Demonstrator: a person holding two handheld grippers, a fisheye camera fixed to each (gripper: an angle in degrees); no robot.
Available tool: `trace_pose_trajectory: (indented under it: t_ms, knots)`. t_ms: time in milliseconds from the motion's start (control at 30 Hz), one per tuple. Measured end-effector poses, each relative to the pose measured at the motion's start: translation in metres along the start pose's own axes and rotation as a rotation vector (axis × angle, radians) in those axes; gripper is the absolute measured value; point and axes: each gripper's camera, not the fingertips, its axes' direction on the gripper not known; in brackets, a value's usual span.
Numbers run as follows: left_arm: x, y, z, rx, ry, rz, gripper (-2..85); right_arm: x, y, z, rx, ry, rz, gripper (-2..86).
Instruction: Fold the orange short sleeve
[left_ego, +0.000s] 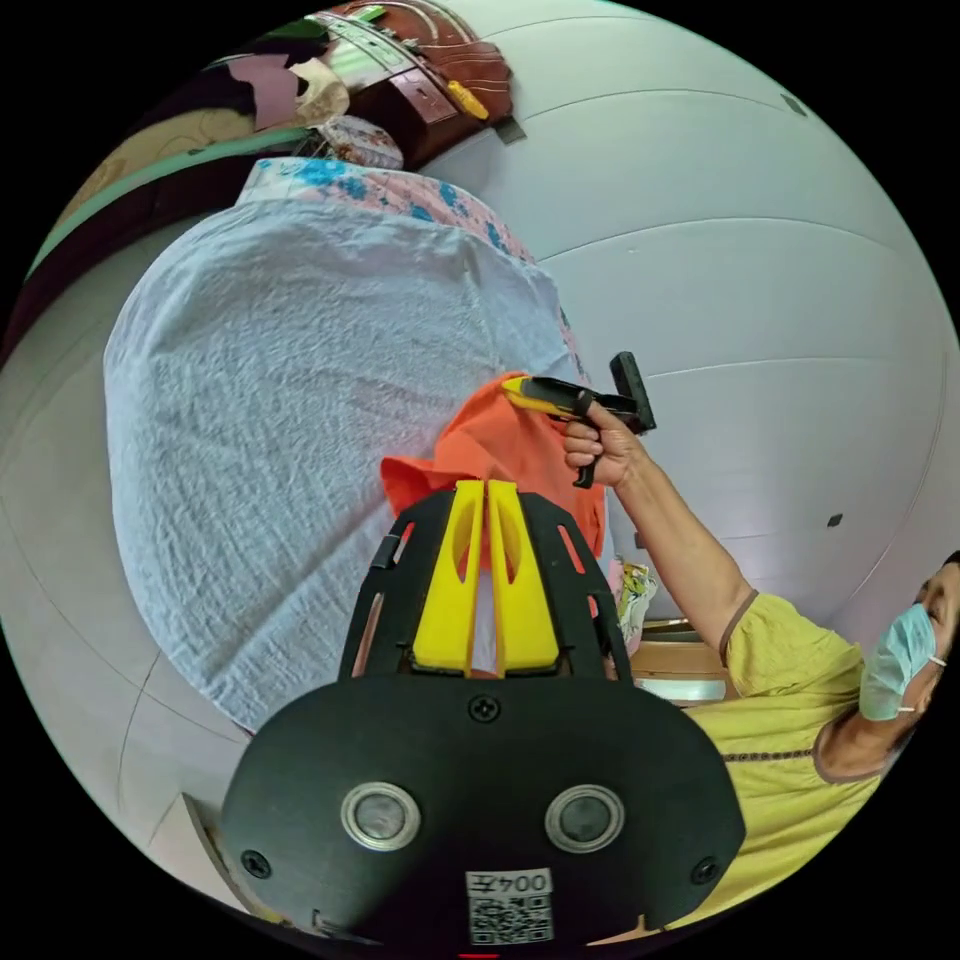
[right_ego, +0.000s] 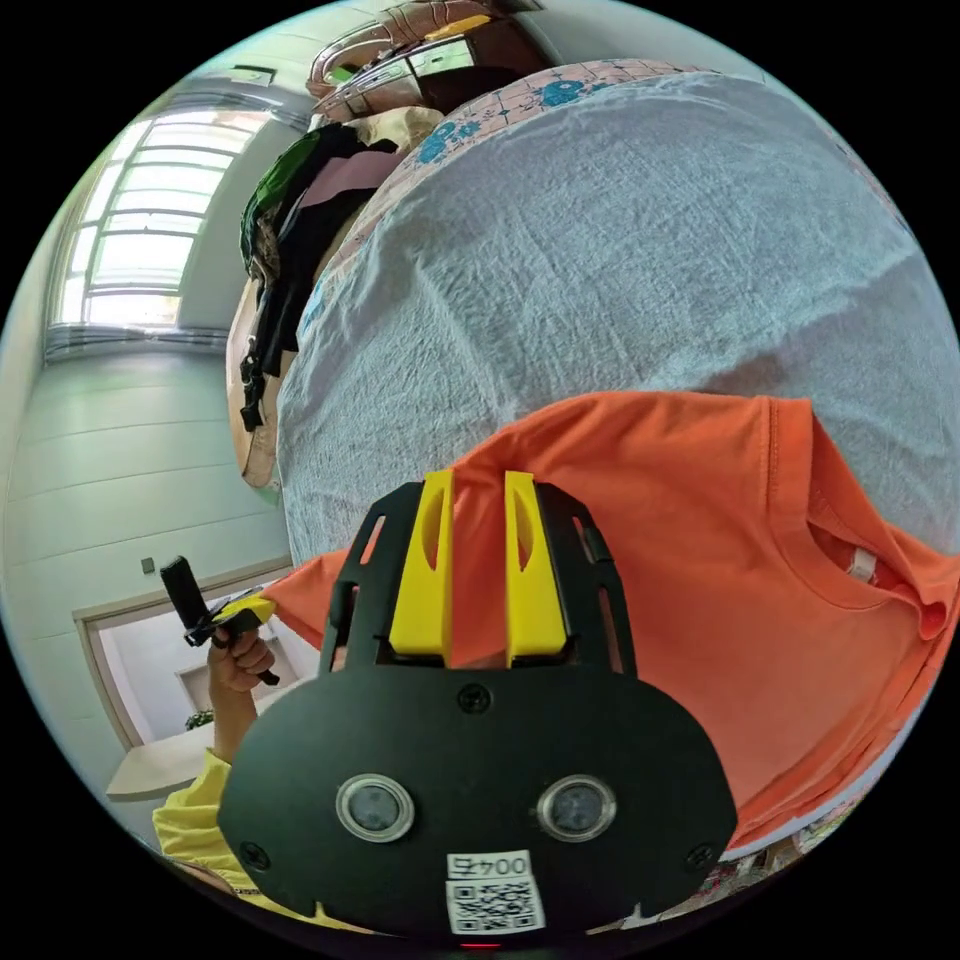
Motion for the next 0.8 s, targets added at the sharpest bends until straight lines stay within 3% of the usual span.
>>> trace_pose_trajectory:
  t_ms: [200,367,633,800]
  knots:
    - [-0.007,0.042,-0.012,0.166,-0.140,-0.073,1.5,-0.030,0.077,-0.053,0.237,-0.080,-0.154,11.0]
    - [0.058,0.091,-0.004,0.314,-0.305,0.122,2.5,-0.004,0.216,-0.108,0.460,0.103,-0.219,8.8]
    - [0.211,0.123,0.164,0.102,-0.339,0.542,5.7,0.130,0.414,-0.136,0.522,0.566,0.027,11.3]
    - [0.295,0.112,0.301,-0.004,-0.258,0.608,7.6,0.198,0.452,-0.135,0.478,0.619,0.040,12.3]
